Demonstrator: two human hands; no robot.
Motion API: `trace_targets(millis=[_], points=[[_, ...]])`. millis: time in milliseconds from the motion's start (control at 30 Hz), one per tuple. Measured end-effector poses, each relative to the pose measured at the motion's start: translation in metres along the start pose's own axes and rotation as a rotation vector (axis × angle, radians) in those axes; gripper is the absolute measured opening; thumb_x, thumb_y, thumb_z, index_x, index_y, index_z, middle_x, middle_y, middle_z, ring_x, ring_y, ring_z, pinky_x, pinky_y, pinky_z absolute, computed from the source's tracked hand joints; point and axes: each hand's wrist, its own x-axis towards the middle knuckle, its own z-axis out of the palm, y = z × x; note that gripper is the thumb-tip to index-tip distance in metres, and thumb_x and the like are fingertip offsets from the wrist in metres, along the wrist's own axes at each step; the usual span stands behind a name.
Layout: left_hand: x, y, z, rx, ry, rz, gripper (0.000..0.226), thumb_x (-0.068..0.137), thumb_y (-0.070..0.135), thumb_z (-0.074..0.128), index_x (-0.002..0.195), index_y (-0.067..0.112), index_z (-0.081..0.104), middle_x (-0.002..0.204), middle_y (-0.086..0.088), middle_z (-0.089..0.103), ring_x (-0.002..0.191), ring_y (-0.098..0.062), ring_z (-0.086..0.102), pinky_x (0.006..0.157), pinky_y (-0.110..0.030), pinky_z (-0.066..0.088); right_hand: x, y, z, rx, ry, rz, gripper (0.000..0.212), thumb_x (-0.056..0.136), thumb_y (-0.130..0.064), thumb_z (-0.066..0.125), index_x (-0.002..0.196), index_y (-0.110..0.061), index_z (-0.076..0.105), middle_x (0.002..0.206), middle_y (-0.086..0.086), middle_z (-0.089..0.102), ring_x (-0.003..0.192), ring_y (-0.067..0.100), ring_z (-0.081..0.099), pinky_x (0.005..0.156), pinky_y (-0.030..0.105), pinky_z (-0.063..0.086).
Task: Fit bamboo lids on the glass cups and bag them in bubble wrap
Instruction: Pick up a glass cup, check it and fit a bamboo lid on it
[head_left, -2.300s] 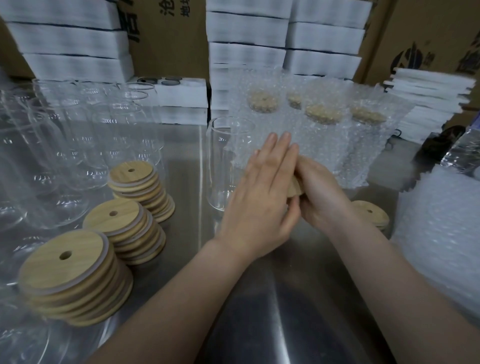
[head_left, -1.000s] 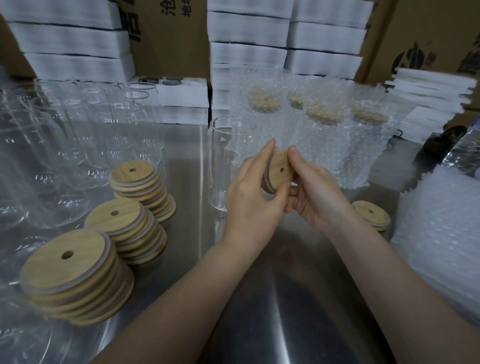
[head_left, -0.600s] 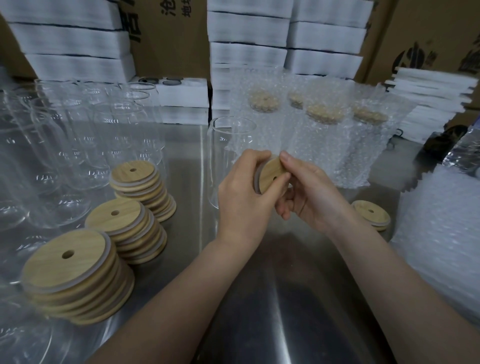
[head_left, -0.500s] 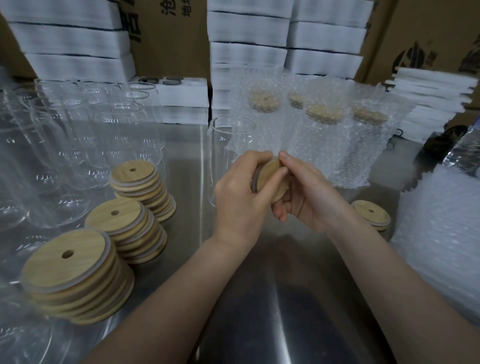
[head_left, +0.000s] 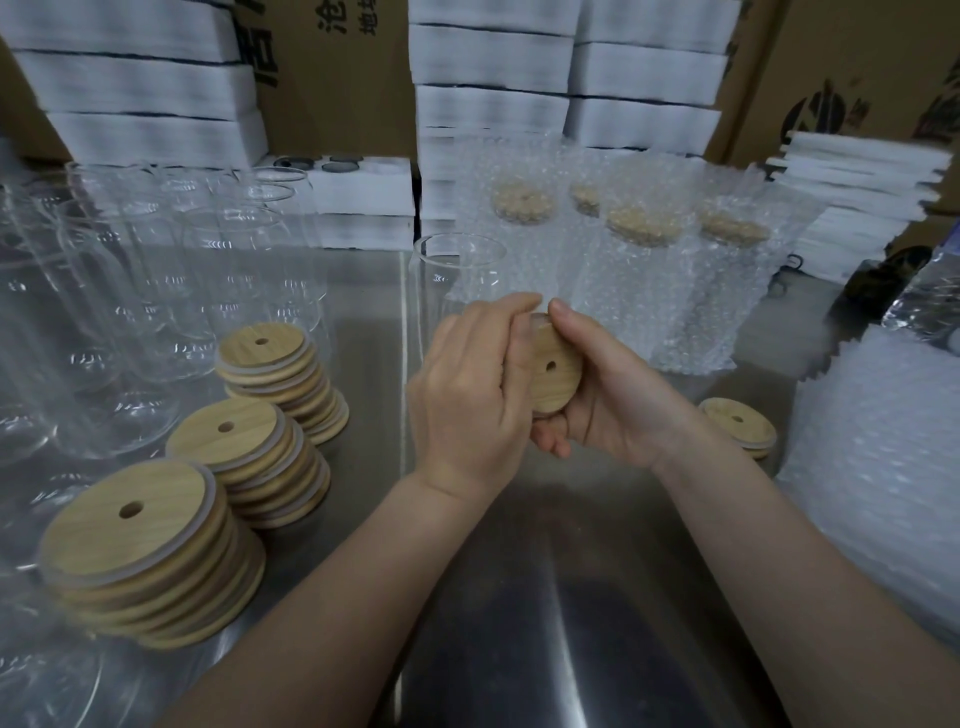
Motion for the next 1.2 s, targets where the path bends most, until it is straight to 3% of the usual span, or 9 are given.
trace_targets(millis=[100, 167, 267, 367, 567, 733, 900, 1067, 1200], points=[[0.004, -0.003, -0.003, 0.005, 0.055, -0.059, 0.031, 0.095, 0.015, 0.042, 0.115, 0.001, 0.062, 0.094, -0.005, 0.056, 0.081, -0.015, 0.054, 0.07, -0.02, 0.04, 0.0, 0.0, -0.002, 0.032, 0.073, -0.04, 0.051, 0.089, -0.053, 0.046, 0.111, -0.014, 0.069, 0.074, 0.013, 0.067, 0.044, 0.023, 0.059, 0.038, 0.023, 0.046], [0.007, -0.005, -0.005, 0.008, 0.094, -0.132, 0.034, 0.091, 0.019, 0.049, 0.12, 0.001, 0.056, 0.099, -0.003, 0.047, 0.081, -0.016, 0.049, 0.07, -0.02, 0.037, 0.001, -0.001, -0.004, 0.069, 0.164, -0.08, 0.05, 0.086, -0.052, 0.045, 0.111, -0.015, 0.068, 0.079, 0.013, 0.07, 0.047, 0.023, 0.06, 0.039, 0.023, 0.046], [0.009, -0.012, -0.006, 0.049, 0.077, -0.201, 0.053, 0.085, 0.03, 0.057, 0.125, -0.003, 0.049, 0.112, -0.013, 0.046, 0.096, -0.029, 0.052, 0.084, -0.034, 0.045, 0.001, -0.001, -0.006, 0.138, 0.287, -0.141, 0.045, 0.091, -0.048, 0.043, 0.107, -0.012, 0.065, 0.088, 0.016, 0.072, 0.052, 0.024, 0.062, 0.041, 0.022, 0.045], [0.006, -0.016, -0.003, 0.14, -0.008, -0.307, 0.074, 0.079, 0.047, 0.06, 0.133, -0.001, 0.043, 0.13, -0.02, 0.042, 0.12, -0.035, 0.044, 0.101, -0.048, 0.039, 0.002, -0.002, -0.007, 0.204, 0.381, -0.192, 0.042, 0.1, -0.042, 0.037, 0.106, -0.01, 0.064, 0.097, 0.019, 0.07, 0.06, 0.024, 0.064, 0.047, 0.023, 0.049], [-0.001, -0.037, 0.004, -0.008, -0.152, -0.59, 0.107, 0.071, 0.047, 0.08, 0.151, 0.015, 0.016, 0.154, -0.007, 0.024, 0.143, -0.019, 0.023, 0.112, -0.03, 0.022, 0.005, -0.003, -0.004, 0.322, 0.467, -0.24, 0.032, 0.101, -0.031, 0.041, 0.114, -0.009, 0.061, 0.11, 0.022, 0.063, 0.08, 0.026, 0.066, 0.069, 0.031, 0.058], [-0.004, -0.051, 0.007, -0.157, -0.222, -0.725, 0.103, 0.067, 0.039, 0.086, 0.147, 0.025, 0.022, 0.149, 0.002, 0.038, 0.133, -0.009, 0.037, 0.099, -0.022, 0.029, 0.006, -0.003, -0.001, 0.293, 0.511, -0.31, 0.028, 0.1, -0.022, 0.044, 0.12, -0.015, 0.062, 0.117, 0.011, 0.059, 0.099, 0.026, 0.061, 0.08, 0.033, 0.056], [-0.006, -0.053, 0.008, -0.138, -0.192, -0.684, 0.095, 0.065, 0.038, 0.087, 0.142, 0.031, 0.032, 0.137, 0.007, 0.049, 0.121, -0.003, 0.042, 0.096, -0.024, 0.034, 0.004, -0.004, 0.004, 0.109, 0.55, -0.402, 0.031, 0.102, -0.017, 0.043, 0.129, -0.023, 0.056, 0.134, 0.003, 0.053, 0.115, 0.025, 0.058, 0.093, 0.034, 0.054], [-0.006, -0.048, 0.006, 0.079, -0.207, -0.447, 0.095, 0.063, 0.03, 0.087, 0.144, 0.025, 0.037, 0.141, 0.003, 0.048, 0.131, -0.018, 0.042, 0.109, -0.038, 0.036, 0.002, -0.005, 0.008, -0.09, 0.595, -0.5, 0.035, 0.096, -0.023, 0.043, 0.129, -0.033, 0.052, 0.134, -0.008, 0.048, 0.129, 0.023, 0.051, 0.105, 0.033, 0.047], [-0.007, -0.042, 0.004, 0.261, -0.252, -0.278, 0.091, 0.065, 0.028, 0.085, 0.144, 0.026, 0.039, 0.14, 0.0, 0.048, 0.131, -0.023, 0.041, 0.109, -0.047, 0.034, 0.0, -0.004, 0.006, -0.322, 0.634, -0.571, 0.04, 0.088, -0.029, 0.044, 0.124, -0.047, 0.049, 0.14, -0.013, 0.043, 0.138, 0.014, 0.042, 0.117, 0.039, 0.035]])
